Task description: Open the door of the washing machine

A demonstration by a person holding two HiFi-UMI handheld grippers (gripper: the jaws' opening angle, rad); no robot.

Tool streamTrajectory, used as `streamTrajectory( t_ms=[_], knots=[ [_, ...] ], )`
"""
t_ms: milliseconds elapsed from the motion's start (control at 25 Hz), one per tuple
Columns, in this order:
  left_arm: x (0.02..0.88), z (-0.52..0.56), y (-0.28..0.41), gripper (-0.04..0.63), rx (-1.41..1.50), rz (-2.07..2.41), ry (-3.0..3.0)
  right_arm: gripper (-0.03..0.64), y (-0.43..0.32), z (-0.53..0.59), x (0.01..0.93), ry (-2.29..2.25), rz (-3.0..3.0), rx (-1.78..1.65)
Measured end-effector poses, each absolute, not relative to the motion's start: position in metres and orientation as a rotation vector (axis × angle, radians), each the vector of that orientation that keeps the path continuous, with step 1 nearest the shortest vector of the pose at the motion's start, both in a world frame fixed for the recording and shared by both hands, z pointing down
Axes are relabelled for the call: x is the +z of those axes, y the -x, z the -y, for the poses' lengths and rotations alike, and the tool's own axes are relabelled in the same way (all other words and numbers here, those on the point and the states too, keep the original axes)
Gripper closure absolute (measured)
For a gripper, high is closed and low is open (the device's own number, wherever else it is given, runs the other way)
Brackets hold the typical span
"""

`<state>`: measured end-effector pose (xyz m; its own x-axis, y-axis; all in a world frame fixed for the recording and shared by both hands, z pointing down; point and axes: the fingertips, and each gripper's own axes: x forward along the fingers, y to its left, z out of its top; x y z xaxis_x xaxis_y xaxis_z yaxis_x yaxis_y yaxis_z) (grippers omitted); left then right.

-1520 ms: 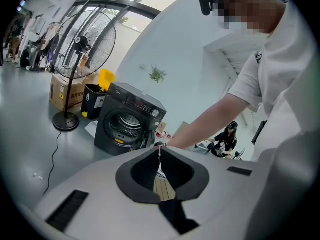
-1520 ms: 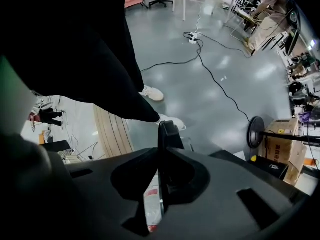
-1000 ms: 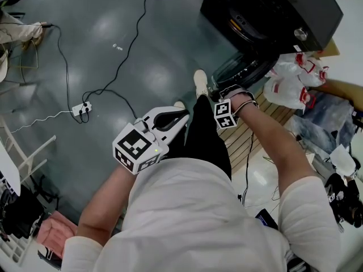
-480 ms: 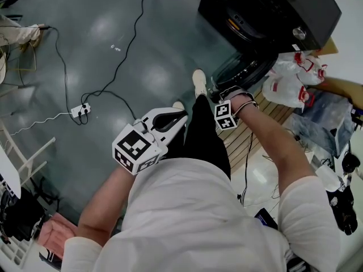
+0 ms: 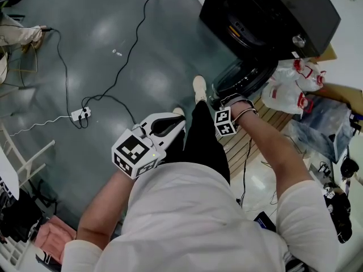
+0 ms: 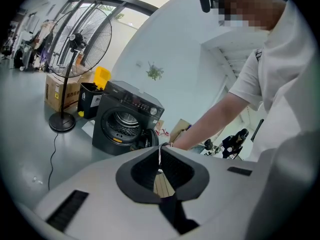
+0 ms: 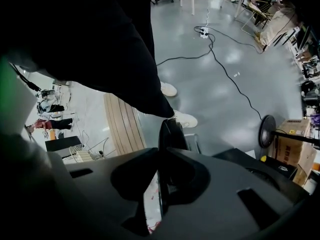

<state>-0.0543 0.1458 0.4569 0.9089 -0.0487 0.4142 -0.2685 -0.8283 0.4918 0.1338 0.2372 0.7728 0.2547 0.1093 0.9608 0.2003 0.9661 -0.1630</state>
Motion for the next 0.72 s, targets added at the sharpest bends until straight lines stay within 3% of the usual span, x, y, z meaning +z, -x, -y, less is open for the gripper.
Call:
streamTrajectory(
  t_ms=[400, 720],
  knots=[
    [0.447, -0.14, 0.056, 0.575, 0.531, 0.228, -2.535, 0.548, -0.122, -0.234, 0.758, 0.191, 1.408, -0.012],
    [0.436, -0.138, 0.051, 0.575, 0.528, 0.207, -2.562, 0.597, -0.093, -0.224, 0.711, -0.004, 1.634, 0.127]
  ],
)
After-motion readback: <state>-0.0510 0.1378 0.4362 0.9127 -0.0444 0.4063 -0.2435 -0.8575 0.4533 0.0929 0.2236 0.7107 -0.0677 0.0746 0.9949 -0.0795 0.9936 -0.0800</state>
